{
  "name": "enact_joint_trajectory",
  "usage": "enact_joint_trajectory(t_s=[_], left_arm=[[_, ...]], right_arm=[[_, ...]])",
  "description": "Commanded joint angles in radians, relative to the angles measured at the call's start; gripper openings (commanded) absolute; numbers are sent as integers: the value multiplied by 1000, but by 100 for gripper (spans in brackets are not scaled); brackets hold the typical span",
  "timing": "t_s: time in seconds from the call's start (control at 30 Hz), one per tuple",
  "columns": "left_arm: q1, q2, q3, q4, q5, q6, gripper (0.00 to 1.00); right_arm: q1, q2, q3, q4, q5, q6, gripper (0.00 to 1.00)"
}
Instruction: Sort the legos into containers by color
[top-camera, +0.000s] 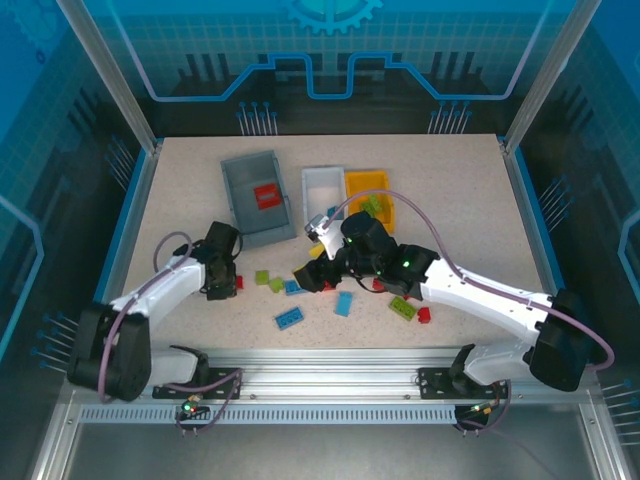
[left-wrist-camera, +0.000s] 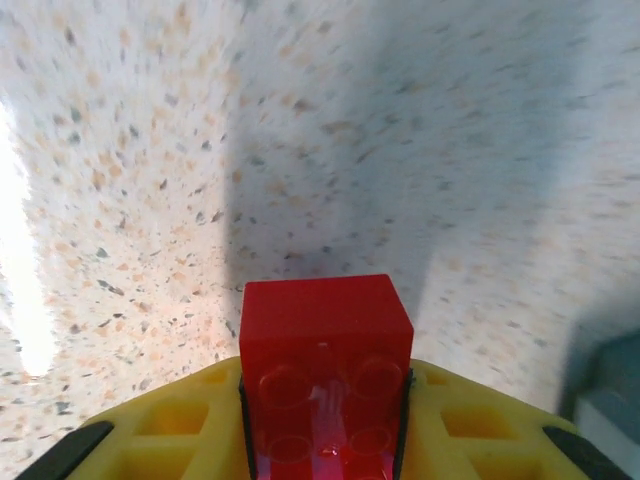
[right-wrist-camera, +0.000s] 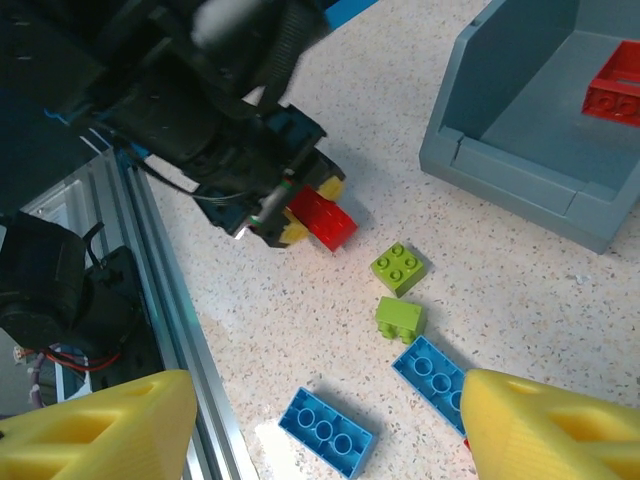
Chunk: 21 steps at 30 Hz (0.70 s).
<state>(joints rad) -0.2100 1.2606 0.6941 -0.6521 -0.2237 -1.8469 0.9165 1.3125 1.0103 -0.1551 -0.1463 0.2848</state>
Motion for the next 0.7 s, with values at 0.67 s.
enact_joint_trajectory(t_s=[0.67], left_arm=[[-66, 589, 927, -67, -67, 1158, 24]], right_arm=[[-49, 5, -3, 300, 215, 176, 74]])
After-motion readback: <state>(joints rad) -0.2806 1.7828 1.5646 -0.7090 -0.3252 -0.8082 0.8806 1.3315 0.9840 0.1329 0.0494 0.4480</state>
